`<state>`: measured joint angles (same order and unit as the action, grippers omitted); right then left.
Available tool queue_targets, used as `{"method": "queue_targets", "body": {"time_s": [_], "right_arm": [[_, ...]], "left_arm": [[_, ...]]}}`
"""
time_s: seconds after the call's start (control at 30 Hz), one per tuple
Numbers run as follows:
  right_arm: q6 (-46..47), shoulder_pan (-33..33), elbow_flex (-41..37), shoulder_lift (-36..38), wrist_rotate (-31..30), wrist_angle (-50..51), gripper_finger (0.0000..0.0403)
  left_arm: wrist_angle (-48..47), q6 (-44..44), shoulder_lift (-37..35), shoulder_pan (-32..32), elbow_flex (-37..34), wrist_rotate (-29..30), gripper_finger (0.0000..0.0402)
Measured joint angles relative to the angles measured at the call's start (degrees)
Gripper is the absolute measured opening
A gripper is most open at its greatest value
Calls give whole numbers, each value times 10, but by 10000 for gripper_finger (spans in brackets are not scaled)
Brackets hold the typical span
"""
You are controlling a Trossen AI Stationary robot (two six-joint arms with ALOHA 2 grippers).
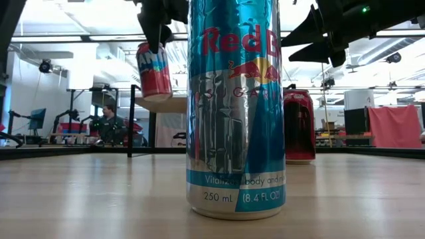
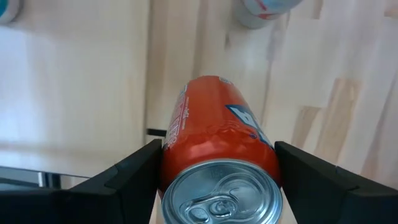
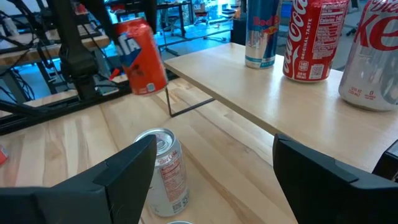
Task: Place canned beverage on shelf
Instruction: Put the top red soda can on the shelf
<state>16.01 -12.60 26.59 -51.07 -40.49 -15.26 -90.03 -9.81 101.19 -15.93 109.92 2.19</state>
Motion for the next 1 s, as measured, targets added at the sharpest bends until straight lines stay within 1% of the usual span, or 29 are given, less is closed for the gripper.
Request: {"method": "queue_targets", "body": {"time_s": [0.23, 0.6, 0.7, 1.0], "right_arm": [[0, 0, 0, 0, 0, 0, 299], [0, 0, 0, 0, 0, 0, 299], [0, 0, 0, 0, 0, 0, 299], [0, 0, 0, 0, 0, 0, 299]], "left_arm": [[0, -35, 0, -33, 18, 2, 270], [0, -86, 0, -48, 105, 33, 271], [0, -87, 0, -60, 100, 42, 271], [0, -87, 0, -106, 59, 41, 272]]}}
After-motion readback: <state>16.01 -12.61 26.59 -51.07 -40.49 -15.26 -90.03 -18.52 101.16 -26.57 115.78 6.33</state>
